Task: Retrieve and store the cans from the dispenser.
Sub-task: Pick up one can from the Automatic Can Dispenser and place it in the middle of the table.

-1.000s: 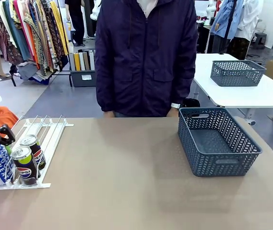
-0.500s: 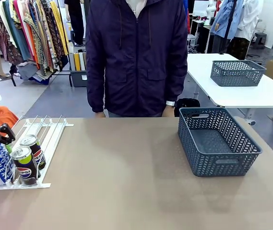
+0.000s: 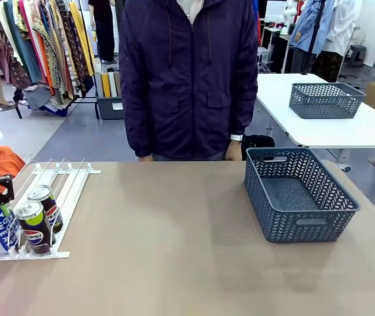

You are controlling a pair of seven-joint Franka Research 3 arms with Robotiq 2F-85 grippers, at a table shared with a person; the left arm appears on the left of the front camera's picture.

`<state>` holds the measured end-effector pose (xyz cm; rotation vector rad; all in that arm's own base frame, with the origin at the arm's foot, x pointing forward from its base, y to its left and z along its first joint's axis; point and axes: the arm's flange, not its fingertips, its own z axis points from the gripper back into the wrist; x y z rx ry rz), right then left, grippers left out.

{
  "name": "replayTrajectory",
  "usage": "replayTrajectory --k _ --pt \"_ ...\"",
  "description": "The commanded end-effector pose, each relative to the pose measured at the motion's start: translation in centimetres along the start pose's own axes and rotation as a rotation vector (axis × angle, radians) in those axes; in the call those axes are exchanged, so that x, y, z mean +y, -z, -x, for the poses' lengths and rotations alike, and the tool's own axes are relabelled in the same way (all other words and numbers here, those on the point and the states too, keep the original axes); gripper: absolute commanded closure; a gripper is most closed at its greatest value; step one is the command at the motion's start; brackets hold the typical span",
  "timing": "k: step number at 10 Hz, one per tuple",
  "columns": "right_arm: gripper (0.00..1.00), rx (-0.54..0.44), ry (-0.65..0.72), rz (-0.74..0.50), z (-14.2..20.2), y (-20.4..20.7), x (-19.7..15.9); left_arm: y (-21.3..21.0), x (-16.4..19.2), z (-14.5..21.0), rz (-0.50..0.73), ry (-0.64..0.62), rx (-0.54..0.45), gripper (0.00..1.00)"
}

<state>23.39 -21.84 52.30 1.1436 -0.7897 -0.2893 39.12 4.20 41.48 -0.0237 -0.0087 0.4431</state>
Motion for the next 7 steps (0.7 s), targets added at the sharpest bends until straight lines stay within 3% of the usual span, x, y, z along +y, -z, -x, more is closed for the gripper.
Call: replayTrajectory --k 1,4,7 --pt "0.0 -0.018 -0.027 -0.019 -0.3 0.2 0.1 0.2 -0.1 -0.3 -0.002 0.001 -0.009 1.0" --pt "0.0 -0.018 -0.027 -0.019 -0.3 0.2 0.1 -0.1 -0.1 -0.1 0.002 0.012 -0.024 1.0" --pt "0.0 -0.018 -0.027 -0.019 -0.3 0.2 0.1 -7.1 0.5 1.9 0.042 0.105 -0.089 1.0"
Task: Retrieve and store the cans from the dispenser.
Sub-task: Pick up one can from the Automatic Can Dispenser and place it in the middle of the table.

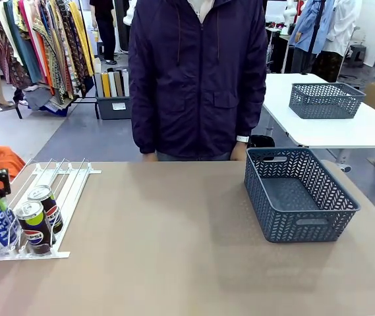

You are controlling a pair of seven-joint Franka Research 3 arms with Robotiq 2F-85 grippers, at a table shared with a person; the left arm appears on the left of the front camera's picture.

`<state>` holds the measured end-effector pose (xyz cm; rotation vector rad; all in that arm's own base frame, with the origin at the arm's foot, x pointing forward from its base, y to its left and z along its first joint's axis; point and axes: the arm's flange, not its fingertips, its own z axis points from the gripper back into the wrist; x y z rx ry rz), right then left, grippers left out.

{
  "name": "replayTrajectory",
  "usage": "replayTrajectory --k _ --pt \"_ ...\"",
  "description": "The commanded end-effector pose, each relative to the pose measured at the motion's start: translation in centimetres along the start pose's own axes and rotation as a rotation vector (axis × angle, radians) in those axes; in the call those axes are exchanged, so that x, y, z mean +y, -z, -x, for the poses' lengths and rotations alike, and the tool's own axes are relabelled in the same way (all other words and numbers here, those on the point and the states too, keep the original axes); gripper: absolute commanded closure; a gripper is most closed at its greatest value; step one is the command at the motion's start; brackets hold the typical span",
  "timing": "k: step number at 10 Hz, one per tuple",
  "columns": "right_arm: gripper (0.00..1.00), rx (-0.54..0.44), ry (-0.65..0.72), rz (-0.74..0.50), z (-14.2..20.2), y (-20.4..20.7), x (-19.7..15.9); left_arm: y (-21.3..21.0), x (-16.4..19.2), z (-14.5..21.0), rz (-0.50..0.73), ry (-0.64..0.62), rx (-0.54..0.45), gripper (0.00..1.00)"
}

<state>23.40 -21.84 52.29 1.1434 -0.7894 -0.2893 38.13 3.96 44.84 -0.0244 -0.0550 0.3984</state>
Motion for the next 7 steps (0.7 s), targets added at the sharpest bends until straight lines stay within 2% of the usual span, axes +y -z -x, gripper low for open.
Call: replayTrajectory --k 1,3,4,6,7 --pt "0.0 -0.018 -0.027 -0.019 -0.3 0.2 0.1 -7.1 0.5 2.1 0.04 0.137 -0.093 1.0" --pt "0.0 -0.018 -0.027 -0.019 -0.3 0.2 0.1 -13.4 1.6 4.5 0.047 0.313 -0.211 1.0" --pt "0.0 -0.018 -0.027 -0.019 -0.3 0.2 0.1 -15.4 2.4 5.2 0.091 0.397 -0.24 1.0" --pt "0.0 -0.018 -0.027 -0.019 -0.3 0.2 0.1 -17.1 3.7 6.0 0.109 0.371 -0.314 1.0" --pt "0.0 -0.018 -0.027 -0.019 -0.3 0.2 0.1 -17.0 4.5 6.2 0.139 0.388 -0.307 1.0"
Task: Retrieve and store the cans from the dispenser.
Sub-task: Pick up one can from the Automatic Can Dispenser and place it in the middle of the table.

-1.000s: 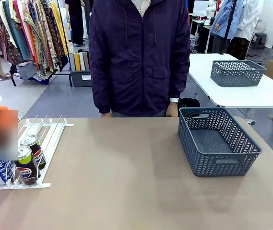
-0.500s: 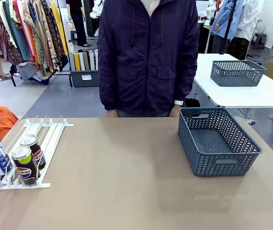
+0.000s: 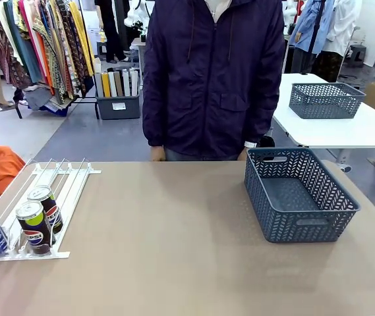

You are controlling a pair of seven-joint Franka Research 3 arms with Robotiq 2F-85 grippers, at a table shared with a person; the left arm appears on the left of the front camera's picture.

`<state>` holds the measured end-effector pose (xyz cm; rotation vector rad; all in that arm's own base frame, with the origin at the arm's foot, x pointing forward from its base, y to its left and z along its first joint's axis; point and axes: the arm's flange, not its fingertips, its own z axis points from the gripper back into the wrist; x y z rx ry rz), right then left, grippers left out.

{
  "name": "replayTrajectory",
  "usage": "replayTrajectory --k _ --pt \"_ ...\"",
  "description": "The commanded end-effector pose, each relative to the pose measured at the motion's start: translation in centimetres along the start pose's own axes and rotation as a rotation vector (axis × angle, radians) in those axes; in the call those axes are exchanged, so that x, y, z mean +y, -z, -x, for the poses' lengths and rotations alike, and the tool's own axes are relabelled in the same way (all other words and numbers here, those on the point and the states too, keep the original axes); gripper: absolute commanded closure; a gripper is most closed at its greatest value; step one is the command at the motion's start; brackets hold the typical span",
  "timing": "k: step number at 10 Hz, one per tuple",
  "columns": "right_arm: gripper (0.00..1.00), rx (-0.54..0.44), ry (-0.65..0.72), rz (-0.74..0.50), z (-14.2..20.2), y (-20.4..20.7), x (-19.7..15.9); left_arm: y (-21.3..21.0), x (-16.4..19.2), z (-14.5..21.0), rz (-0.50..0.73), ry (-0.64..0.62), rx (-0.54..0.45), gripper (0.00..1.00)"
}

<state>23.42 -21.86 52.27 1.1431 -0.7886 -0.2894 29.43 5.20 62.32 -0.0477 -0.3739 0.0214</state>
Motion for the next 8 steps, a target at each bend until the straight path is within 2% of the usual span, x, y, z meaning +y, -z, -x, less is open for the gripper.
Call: replayTrajectory --k 1,2,6,7,8 --pt "0.0 -0.018 -0.027 -0.02 -0.3 0.1 0.1 1.7 1.7 0.3 0.03 -0.028 0.031 1.0" --pt "0.0 -0.018 -0.027 -0.02 -0.3 0.1 0.1 0.0 0.0 0.0 0.0 0.0 0.0 1.0" --pt "0.0 -0.018 -0.027 -0.02 -0.3 0.1 0.1 0.8 0.4 0.2 0.003 -0.003 0.017 1.0" --pt "0.0 -0.018 -0.027 -0.02 -0.3 0.1 0.1 1.1 -2.0 -1.3 0.022 0.024 -0.004 1.0" --pt "0.0 -0.018 -0.027 -0.02 -0.3 0.1 0.1 1.4 -5.7 -3.9 0.093 0.11 -0.035 1.0"
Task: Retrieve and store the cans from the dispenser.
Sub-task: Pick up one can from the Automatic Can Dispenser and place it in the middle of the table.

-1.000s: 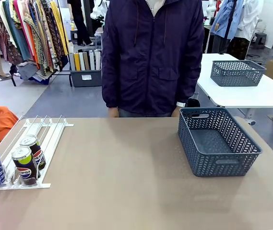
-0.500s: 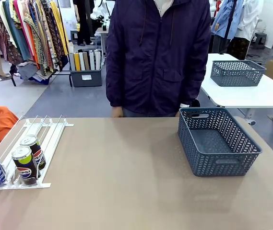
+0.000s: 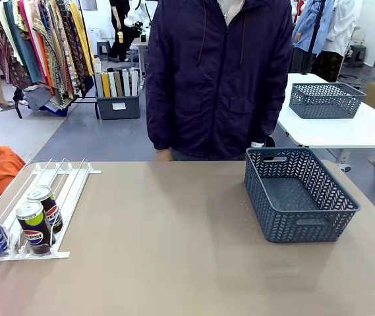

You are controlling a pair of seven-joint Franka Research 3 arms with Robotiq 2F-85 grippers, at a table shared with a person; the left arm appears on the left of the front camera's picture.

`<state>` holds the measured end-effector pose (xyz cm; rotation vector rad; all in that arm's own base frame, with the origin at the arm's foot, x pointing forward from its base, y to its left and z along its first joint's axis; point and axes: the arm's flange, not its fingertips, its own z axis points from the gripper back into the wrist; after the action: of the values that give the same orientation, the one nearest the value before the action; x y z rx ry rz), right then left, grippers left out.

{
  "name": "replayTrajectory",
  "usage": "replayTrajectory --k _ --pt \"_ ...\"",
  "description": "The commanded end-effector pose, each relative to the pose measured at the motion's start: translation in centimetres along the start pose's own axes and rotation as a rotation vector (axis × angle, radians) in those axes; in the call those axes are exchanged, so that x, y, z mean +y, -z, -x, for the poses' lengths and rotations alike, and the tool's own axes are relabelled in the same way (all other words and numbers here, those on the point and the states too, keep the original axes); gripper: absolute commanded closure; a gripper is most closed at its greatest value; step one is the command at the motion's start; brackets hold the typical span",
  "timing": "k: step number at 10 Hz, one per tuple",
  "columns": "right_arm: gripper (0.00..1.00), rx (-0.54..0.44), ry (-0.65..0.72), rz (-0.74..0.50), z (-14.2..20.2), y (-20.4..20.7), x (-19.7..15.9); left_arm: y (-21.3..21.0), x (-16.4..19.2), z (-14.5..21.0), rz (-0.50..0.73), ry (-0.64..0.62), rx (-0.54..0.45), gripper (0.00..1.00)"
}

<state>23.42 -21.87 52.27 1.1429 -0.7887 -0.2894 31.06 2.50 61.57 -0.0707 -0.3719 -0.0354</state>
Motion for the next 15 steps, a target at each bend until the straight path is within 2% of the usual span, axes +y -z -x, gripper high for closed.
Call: replayTrajectory --k 1,2,3,4,5,7,8,9,11,13,15 --pt "0.0 -0.018 -0.027 -0.02 -0.3 0.1 0.2 1.0 -8.7 -6.6 0.144 0.181 -0.046 1.0" --pt "0.0 -0.018 -0.027 -0.02 -0.3 0.1 0.2 2.6 -14.7 -9.3 0.169 0.287 -0.011 1.0" --pt "0.0 -0.018 -0.027 -0.02 -0.3 0.1 0.2 5.1 -20.7 -11.1 0.152 0.309 -0.001 1.0" --pt "0.0 -0.018 -0.027 -0.02 -0.3 0.1 0.2 8.1 -26.3 -11.4 0.137 0.356 0.027 1.0" --pt "0.0 -0.018 -0.027 -0.02 -0.3 0.1 0.2 10.7 -31.6 -10.1 0.123 0.455 0.07 1.0" --pt "0.0 -0.018 -0.027 -0.02 -0.3 0.1 0.2 15.6 -37.7 -8.0 0.112 0.542 0.147 1.0" --pt "0.0 -0.018 -0.027 -0.02 -0.3 0.1 0.2 18.1 -39.6 -7.2 0.091 0.549 0.151 1.0" --pt "0.0 -0.018 -0.027 -0.02 -0.3 0.1 0.2 20.9 -41.3 -5.6 0.075 0.575 0.197 1.0" --pt "0.0 -0.018 -0.027 -0.02 -0.3 0.1 0.2 24.9 -42.6 -4.1 0.037 0.629 0.261 1.0" --pt "0.0 -0.018 -0.027 -0.02 -0.3 0.1 0.2 26.6 -42.7 -4.0 0.045 0.646 0.31 1.0" --pt "0.0 -0.018 -0.027 -0.02 -0.3 0.1 0.2 26.7 -42.9 -4.1 0.033 0.65 0.29 1.0"
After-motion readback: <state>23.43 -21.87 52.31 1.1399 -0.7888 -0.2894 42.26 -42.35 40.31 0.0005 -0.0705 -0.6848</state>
